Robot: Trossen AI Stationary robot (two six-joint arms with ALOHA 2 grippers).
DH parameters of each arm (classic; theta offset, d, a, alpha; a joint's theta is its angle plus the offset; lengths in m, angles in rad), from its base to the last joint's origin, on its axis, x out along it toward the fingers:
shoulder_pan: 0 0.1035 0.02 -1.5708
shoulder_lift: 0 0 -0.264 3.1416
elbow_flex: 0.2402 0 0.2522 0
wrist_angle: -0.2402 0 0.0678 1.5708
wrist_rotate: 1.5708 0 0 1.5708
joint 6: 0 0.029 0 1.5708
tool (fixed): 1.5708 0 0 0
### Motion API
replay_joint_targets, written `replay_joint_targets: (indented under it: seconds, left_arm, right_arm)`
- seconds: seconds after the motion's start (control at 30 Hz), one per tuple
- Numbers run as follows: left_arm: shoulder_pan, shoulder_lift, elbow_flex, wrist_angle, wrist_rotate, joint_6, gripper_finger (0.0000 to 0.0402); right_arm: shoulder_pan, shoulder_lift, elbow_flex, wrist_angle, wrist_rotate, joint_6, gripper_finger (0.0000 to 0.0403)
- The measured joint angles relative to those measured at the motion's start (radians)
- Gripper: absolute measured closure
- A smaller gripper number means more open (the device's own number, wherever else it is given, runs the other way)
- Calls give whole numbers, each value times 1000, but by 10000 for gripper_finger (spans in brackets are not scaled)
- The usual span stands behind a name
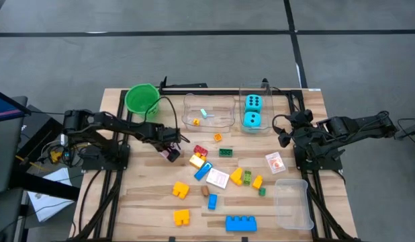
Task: Pick & Place Toys
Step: Put the red deck of cards into the white bin
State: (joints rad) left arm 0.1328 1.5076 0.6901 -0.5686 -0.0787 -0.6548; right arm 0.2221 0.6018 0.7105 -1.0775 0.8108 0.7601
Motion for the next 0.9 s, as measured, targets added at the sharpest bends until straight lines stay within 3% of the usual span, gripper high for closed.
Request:
replay_joint_targets:
  seconds: [0.17,0.4,0.73,0.9]
  left_arm:
    - [-13,55,4,-10,-12,21,28]
    - [-13,15,-3,-3,-46,19,100]
    - [-12,-97,-7,15,-53,46,100]
    - [-12,-159,-7,98,-48,101,100]
  right_arm:
    - [0,0,0,0,0,0,72]
    - [0,0,0,0,0,0,72]
    - [0,0,0,-2,0,0,72]
    - [0,0,0,-3,0,0,72]
